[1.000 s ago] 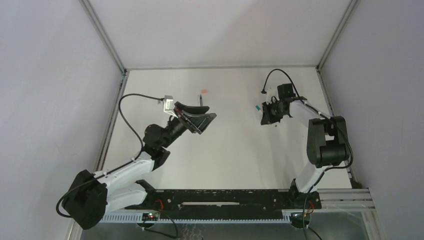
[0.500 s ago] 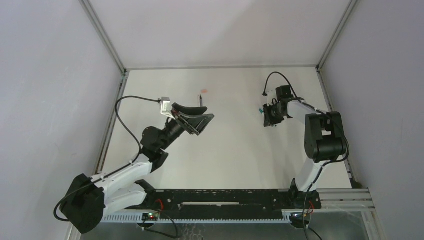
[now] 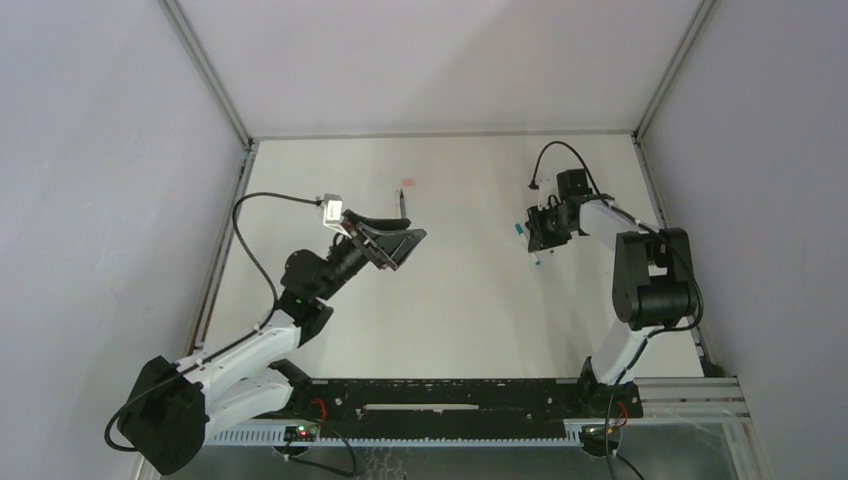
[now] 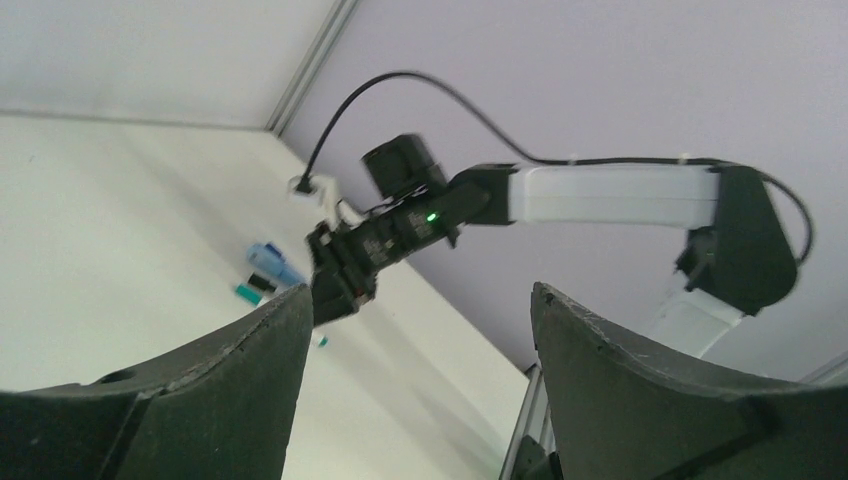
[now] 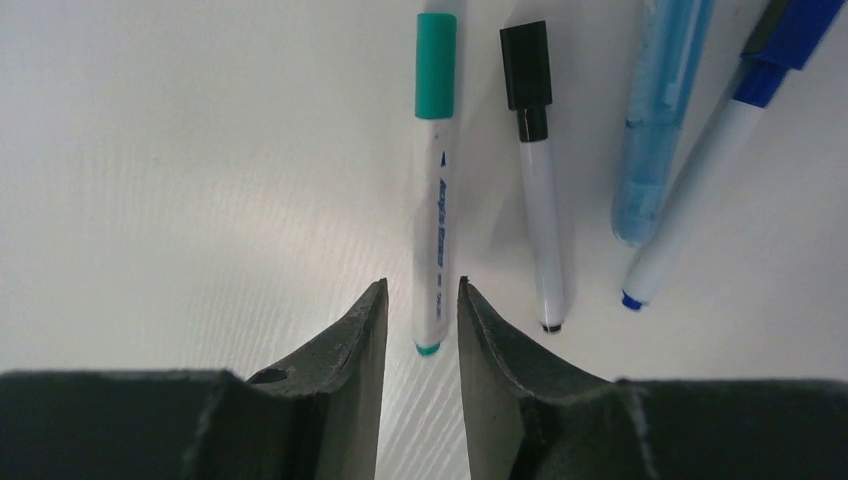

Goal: Insert the pens into the pen caps
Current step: Place the pen at the center of the board, then pick up the pen from the center of the board.

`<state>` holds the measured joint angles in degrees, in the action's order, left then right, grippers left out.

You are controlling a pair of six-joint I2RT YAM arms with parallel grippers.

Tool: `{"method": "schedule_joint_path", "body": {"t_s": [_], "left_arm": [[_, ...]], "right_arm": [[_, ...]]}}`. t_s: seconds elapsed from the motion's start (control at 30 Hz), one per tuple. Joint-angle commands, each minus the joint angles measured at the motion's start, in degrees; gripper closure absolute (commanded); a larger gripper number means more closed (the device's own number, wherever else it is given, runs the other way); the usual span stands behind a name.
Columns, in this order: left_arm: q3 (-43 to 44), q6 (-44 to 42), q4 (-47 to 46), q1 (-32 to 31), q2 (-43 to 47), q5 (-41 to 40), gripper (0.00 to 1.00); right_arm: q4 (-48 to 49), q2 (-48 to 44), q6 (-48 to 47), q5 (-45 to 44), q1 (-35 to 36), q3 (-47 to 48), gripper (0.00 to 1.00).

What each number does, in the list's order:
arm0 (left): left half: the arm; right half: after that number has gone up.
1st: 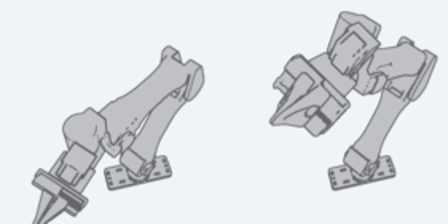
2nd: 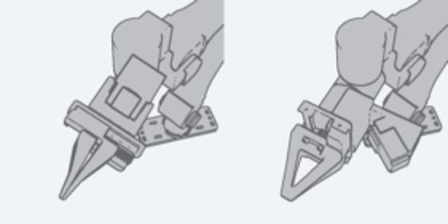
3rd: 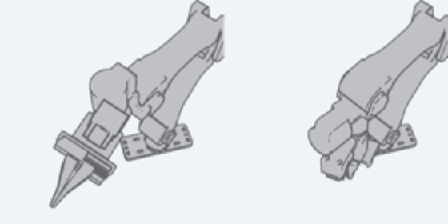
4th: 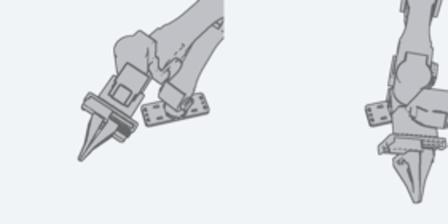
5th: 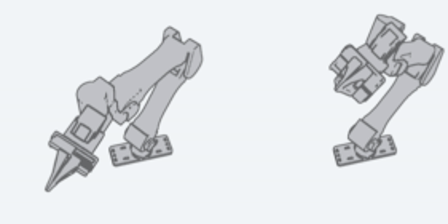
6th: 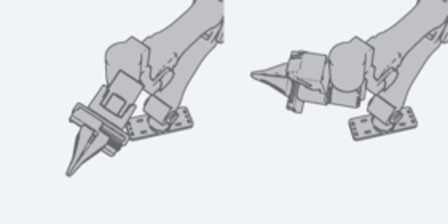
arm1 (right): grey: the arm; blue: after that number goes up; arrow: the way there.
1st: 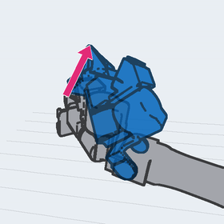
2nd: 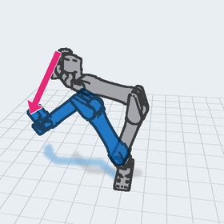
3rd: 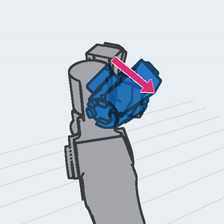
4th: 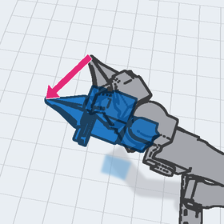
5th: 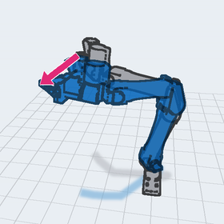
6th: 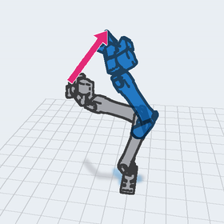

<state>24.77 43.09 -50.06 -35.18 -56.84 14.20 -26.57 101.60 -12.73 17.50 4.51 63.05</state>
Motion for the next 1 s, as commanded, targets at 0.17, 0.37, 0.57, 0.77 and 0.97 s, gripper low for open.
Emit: {"method": "schedule_joint_path", "body": {"t_s": [0.17,0.37,0.57,0.77,0.97], "left_arm": [[12.36,-6.06,31.61,8.10,2.15,-0.29,0.18],[20.15,-12.15,48.94,17.09,-1.39,-2.79,0.19],[24.68,-11.27,52.62,26.35,-10.24,-1.31,0.24],[33.86,-8.96,56.57,28.61,-24.91,3.04,0.46],[42.58,-6.61,57.77,26.44,-36.61,3.93,0.69]], "right_arm": [[-5.43,-12.37,-3.73,18.48,-6.95,1.51,0.60],[-6.63,-17.13,-4.67,28.88,-10.51,0.27,0.59],[-6.65,-19.86,-5.19,33.96,-12.85,-1.46,0.59],[-6.64,-20.57,-5.08,36.41,-13.63,-1.47,0.59],[-6.91,-21.44,-5.35,36.48,-14.82,-2.02,0.59]]}}
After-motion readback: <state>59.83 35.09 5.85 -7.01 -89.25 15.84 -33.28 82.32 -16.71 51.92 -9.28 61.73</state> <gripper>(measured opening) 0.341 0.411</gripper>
